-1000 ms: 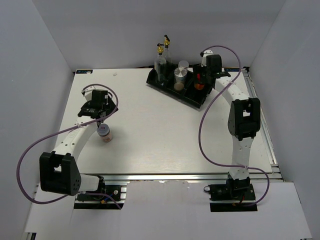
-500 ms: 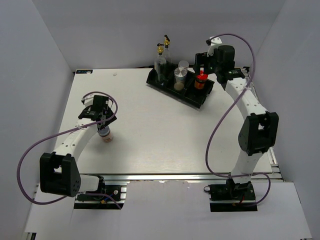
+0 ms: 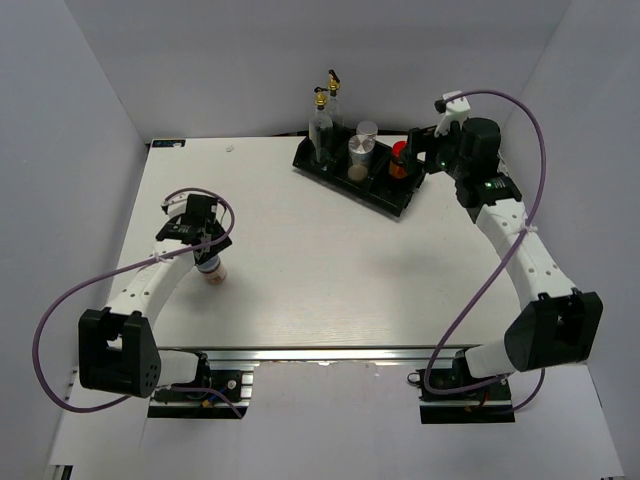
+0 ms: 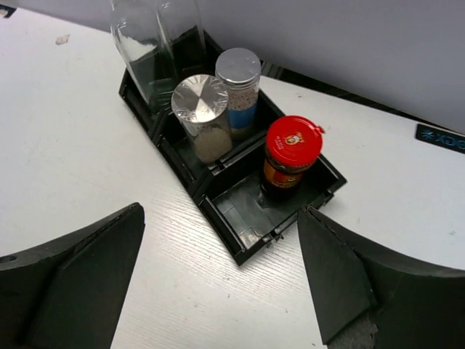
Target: Organize the condiment bottles
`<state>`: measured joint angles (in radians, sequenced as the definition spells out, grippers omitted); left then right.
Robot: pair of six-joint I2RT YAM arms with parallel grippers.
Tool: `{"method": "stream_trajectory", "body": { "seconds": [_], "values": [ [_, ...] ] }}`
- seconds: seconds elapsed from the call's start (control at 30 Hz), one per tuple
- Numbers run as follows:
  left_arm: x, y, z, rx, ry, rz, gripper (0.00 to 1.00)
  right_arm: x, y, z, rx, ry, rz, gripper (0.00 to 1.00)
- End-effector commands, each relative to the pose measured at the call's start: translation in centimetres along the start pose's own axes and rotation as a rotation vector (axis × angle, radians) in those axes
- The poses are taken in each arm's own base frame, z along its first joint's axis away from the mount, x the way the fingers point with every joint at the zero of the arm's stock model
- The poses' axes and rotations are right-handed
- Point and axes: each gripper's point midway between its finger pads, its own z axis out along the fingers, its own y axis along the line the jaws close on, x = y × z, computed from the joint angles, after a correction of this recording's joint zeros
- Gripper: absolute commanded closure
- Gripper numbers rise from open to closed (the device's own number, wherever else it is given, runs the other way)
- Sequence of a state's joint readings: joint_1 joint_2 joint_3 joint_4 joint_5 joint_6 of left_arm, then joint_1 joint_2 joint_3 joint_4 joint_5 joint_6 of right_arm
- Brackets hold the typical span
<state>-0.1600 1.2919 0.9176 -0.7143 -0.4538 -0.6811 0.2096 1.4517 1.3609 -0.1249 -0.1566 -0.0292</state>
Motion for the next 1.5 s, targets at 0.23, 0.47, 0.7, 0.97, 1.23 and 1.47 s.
{"method": "stream_trajectory", "body": {
  "seconds": [0.23, 0.47, 0.7, 0.97, 1.23, 1.47],
  "values": [
    [0.6, 0.1, 0.6, -0.006, -0.001, -0.028, 0.28, -1.1, -2.6, -4.1, 0.194, -0.076, 0.003, 0.11],
    [-1.7, -2.7, -1.3, 0.126, -0.044, -0.005, 0.73, 0.3, -3.0, -4.7, 0.217, -0.064, 0.037, 0.11],
    [-3.6, -16.5, -8.9, 0.492, -0.201, 0.233, 0.93, 1.6, -6.9, -6.6, 0.311, -0.09, 0.206, 0.11],
    [-4.9, -30.4, -17.3, 0.842, -0.344, 0.516, 1.0, 3.7, -13.8, -11.4, 0.514, -0.122, 0.349, 0.11],
    [-3.5, -40.3, -19.2, 1.009, -0.319, 0.613, 1.0, 3.3, -11.9, -11.5, 0.353, -0.15, 0.262, 0.11],
    [-1.8, -46.6, -19.9, 1.092, -0.38, 0.648, 1.0, 3.1, -11.7, -11.4, 0.331, -0.148, 0.221, 0.11]
  ]
}}
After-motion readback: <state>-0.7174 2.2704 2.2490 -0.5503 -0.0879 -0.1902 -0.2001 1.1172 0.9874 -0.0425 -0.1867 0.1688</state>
